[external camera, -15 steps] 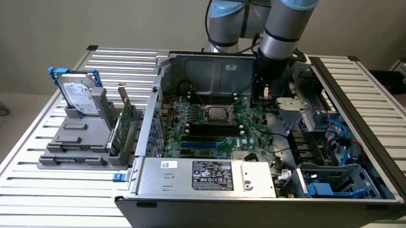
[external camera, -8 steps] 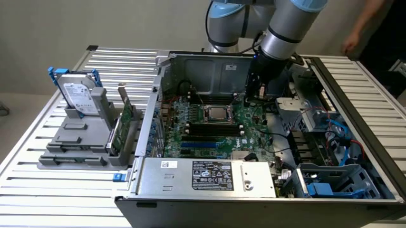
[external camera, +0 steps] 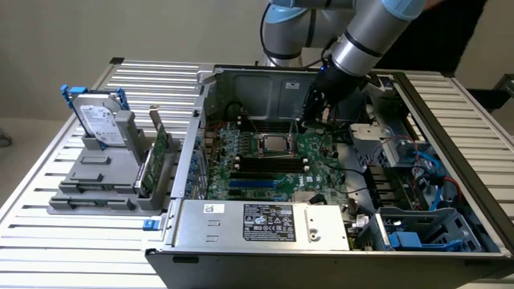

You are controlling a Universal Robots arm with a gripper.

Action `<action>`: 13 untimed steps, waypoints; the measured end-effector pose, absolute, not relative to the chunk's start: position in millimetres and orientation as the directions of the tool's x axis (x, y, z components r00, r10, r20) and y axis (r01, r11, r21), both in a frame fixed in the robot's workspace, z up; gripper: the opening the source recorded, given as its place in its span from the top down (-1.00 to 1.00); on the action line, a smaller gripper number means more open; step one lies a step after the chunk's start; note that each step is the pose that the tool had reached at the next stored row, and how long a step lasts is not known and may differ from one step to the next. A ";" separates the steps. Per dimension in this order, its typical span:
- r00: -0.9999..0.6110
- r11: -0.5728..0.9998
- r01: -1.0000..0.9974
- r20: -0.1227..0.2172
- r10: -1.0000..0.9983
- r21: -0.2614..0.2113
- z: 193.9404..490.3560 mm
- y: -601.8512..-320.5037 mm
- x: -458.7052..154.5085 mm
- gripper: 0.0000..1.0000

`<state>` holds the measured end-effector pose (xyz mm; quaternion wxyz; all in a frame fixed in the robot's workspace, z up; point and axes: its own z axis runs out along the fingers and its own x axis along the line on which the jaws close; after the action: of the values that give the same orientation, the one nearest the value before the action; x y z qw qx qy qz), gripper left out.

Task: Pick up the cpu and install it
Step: 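Place the cpu into insertion slot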

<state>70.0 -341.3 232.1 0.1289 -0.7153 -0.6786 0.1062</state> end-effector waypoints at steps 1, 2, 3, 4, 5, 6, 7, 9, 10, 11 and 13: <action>0.057 -0.046 0.937 0.022 0.998 -0.345 232.1 -341.3 70.0 0.79; 0.058 -0.047 0.931 0.021 0.998 -0.362 232.1 -341.3 70.0 0.79; 0.059 -0.047 0.924 0.020 0.998 -0.378 232.1 -341.2 70.0 0.79; 0.059 -0.047 0.917 0.019 0.998 -0.395 232.1 -341.2 70.0 0.79; 0.060 -0.047 0.910 0.018 0.998 -0.413 232.1 -341.2 70.0 0.79; 0.061 -0.048 0.902 0.017 0.998 -0.429 232.1 -341.2 70.0 0.79; 0.061 -0.048 0.894 0.016 0.998 -0.445 232.1 -341.2 70.0 0.79; 0.062 -0.049 0.877 0.013 0.998 -0.477 232.1 -341.2 70.0 0.79; 0.063 -0.049 0.868 0.012 0.998 -0.493 232.1 -341.2 70.0 0.79; 0.064 -0.050 0.860 0.011 0.998 -0.508 232.1 -341.1 70.0 0.79; 0.065 -0.050 0.852 0.010 0.998 -0.521 232.1 -341.1 69.5 0.79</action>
<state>69.5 -341.1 232.1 0.2008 -0.7015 -0.6591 0.1818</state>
